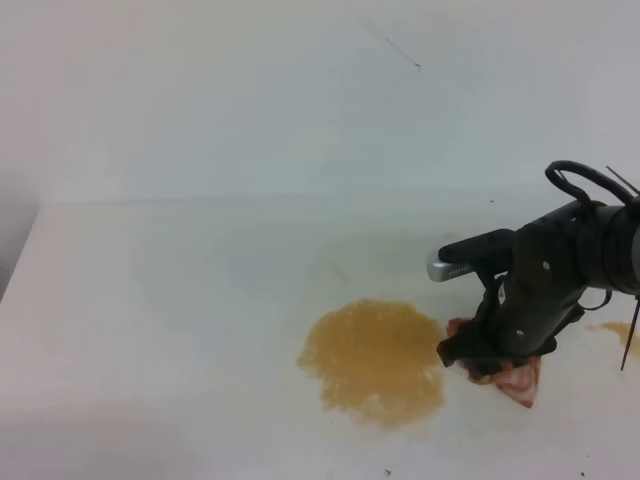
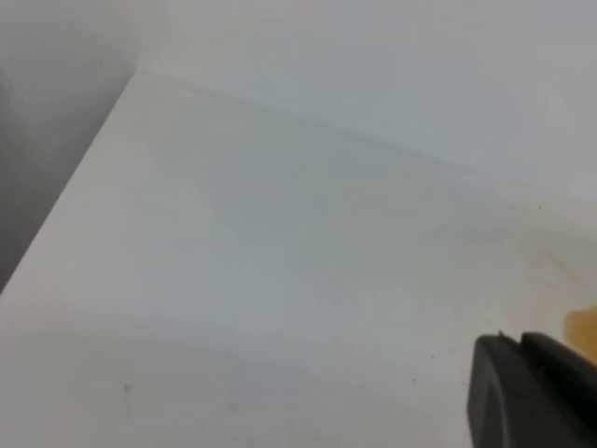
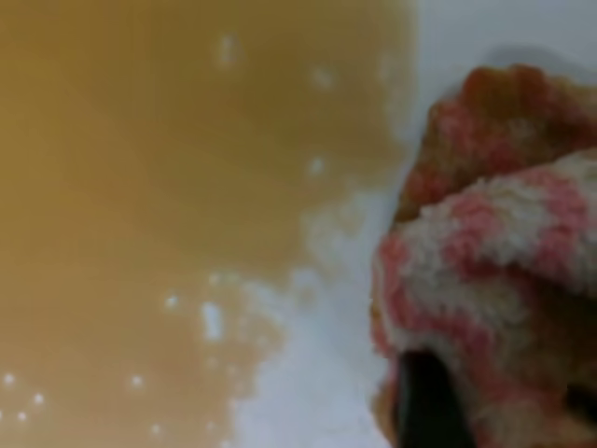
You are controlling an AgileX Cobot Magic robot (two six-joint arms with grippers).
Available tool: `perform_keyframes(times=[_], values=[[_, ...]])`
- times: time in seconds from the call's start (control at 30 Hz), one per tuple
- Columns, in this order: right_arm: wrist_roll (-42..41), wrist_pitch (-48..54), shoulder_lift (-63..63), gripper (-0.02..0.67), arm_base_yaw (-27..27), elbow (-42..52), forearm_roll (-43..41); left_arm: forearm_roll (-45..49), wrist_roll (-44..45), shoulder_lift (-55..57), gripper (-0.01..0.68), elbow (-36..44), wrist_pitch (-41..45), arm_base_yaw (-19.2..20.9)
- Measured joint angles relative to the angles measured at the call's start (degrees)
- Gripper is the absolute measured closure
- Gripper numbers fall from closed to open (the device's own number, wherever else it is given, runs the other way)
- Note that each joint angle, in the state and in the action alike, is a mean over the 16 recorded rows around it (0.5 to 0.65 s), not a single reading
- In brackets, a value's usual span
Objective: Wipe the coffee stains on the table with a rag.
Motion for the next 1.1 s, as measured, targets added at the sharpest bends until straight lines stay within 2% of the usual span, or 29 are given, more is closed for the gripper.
perform_keyframes(times=[0.23, 0.43, 0.67, 1.1], values=[[-2.26, -0.91, 1.55, 0.514, 0.05, 0.03, 4.67, 0.00, 0.00, 0.00, 0.677, 0.00, 0.01, 0.00], [-6.68, -2.11, 1.75, 0.606, 0.63, 0.07, 11.69, 0.00, 0.00, 0.00, 0.677, 0.00, -0.03, 0.00], [-10.85, -3.45, 2.15, 0.605, 2.22, 0.11, 18.64, 0.00, 0.00, 0.00, 0.677, 0.00, -0.05, 0.00], [-11.56, -5.12, 4.33, 0.595, 6.74, -0.28, 23.85, 0.00, 0.00, 0.00, 0.677, 0.00, -0.05, 0.00]])
